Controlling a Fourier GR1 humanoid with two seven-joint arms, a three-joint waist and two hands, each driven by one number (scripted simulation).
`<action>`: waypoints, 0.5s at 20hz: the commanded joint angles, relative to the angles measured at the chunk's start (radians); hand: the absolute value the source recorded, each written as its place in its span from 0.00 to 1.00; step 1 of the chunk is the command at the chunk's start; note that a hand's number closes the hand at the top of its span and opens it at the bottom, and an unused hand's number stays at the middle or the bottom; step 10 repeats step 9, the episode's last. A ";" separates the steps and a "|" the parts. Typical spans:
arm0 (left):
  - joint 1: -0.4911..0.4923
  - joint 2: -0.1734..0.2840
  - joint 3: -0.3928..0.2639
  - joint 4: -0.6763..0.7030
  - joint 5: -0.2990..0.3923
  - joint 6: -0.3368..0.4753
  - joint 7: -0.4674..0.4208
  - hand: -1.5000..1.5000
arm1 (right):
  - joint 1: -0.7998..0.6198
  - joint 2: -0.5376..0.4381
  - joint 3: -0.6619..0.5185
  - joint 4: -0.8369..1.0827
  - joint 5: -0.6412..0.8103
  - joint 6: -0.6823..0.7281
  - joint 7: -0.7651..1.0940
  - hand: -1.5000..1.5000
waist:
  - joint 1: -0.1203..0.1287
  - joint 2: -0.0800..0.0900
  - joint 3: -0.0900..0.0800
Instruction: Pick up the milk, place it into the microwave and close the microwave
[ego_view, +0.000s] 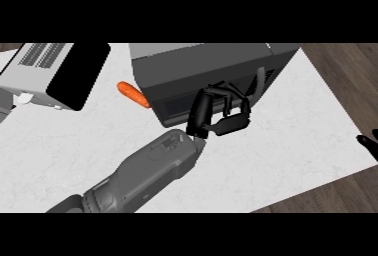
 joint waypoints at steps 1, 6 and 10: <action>-0.051 0.001 0.075 0.116 0.031 0.012 -0.004 1.00 | 0.001 -0.007 0.003 -0.007 -0.012 0.004 0.006 0.00 | -0.008 0.018 -0.001; -0.059 0.001 0.074 0.124 0.044 0.013 -0.032 1.00 | 0.004 -0.019 0.001 -0.011 -0.020 0.000 0.019 0.00 | -0.003 0.021 -0.001; -0.059 0.001 0.065 0.120 0.061 0.015 -0.037 1.00 | -0.007 -0.021 0.008 -0.027 -0.032 -0.001 0.022 0.00 | -0.004 0.021 -0.002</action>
